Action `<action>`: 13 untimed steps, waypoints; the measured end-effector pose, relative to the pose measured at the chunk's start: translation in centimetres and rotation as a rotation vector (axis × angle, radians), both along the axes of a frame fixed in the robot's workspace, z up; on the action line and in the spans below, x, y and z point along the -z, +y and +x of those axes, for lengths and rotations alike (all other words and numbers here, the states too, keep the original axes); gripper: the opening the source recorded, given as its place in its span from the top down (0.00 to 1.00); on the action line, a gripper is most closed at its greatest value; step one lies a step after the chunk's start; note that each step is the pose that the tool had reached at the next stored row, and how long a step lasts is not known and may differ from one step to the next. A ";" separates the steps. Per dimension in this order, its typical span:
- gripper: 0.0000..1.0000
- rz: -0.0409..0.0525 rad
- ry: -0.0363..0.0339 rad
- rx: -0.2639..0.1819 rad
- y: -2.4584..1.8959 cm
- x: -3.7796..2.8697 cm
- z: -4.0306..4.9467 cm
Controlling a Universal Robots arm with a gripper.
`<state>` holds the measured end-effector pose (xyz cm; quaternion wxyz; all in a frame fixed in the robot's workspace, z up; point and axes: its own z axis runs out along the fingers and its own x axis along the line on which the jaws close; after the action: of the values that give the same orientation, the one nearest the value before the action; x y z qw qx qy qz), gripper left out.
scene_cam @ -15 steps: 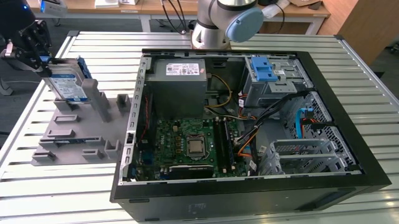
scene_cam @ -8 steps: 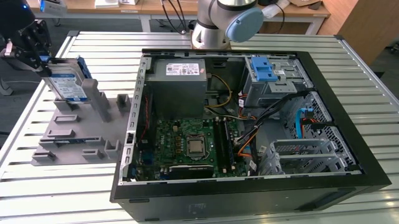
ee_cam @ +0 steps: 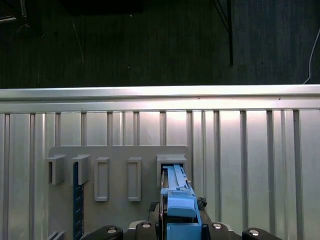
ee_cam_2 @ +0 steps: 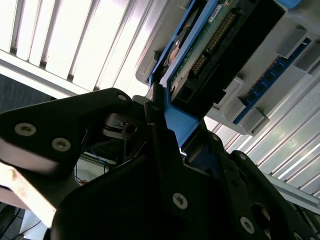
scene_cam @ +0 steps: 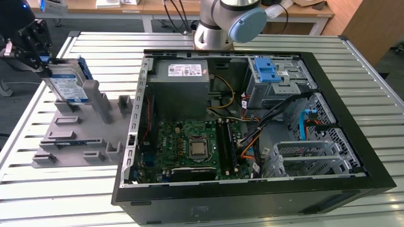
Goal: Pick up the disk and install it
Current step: 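Pick up the disk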
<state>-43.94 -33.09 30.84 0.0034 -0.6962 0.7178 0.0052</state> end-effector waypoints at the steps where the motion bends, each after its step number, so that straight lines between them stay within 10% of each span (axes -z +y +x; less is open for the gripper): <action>1: 0.64 0.0000 0.0000 0.000 0.00 -0.02 0.00; 13: 0.64 0.0000 0.0000 0.000 0.00 -0.26 0.00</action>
<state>-43.94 -33.09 31.10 0.0034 -0.6962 0.7178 0.0052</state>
